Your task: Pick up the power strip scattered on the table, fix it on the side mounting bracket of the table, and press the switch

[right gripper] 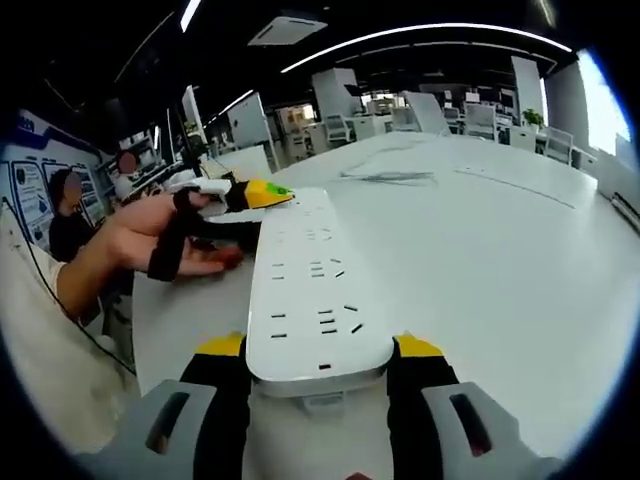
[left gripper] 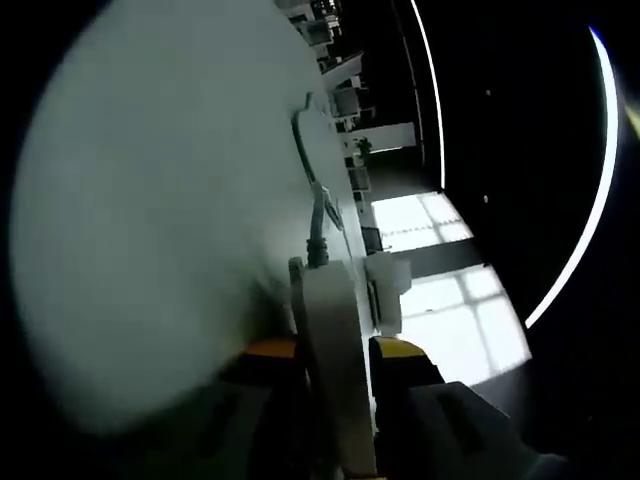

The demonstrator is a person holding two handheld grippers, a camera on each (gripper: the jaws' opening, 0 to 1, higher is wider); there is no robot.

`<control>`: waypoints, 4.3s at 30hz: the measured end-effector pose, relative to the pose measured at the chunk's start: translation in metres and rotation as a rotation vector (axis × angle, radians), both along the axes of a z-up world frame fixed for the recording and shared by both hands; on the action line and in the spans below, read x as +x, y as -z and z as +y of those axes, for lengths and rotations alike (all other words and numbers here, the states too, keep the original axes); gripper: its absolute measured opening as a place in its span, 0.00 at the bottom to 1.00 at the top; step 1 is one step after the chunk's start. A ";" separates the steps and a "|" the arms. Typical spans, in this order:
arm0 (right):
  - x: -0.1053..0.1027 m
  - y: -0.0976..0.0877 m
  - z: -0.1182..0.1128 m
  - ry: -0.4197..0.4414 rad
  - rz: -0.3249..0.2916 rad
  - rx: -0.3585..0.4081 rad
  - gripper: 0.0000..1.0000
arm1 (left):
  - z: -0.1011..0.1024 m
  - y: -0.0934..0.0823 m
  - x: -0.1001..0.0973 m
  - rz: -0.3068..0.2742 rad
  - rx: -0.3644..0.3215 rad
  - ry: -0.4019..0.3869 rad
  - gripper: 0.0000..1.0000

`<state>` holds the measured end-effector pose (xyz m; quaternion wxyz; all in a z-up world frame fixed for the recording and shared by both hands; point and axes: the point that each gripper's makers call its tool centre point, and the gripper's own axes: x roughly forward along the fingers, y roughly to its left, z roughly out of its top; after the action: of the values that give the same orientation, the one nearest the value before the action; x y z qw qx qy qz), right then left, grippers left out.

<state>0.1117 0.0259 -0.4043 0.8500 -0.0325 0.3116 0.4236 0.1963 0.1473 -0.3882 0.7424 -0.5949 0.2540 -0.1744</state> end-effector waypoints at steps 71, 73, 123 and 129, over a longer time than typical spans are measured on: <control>-0.021 -0.048 0.016 -0.017 -0.217 0.143 0.62 | 0.019 -0.022 0.000 -0.046 -0.195 0.141 0.25; -0.022 -0.051 0.016 -0.020 -0.221 0.153 0.62 | 0.022 -0.024 0.002 -0.056 -0.189 0.148 0.25; -0.025 -0.062 0.009 -0.022 -0.280 0.177 0.57 | 0.128 -0.064 0.008 -0.129 -0.273 0.369 0.25; -0.026 -0.061 0.014 -0.031 -0.269 0.184 0.56 | 0.149 -0.061 0.010 -0.140 -0.272 0.386 0.25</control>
<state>0.0861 0.0397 -0.3431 0.8769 -0.0156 0.1543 0.4550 0.2065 0.2966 -0.3270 0.6241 -0.6165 0.2849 -0.3863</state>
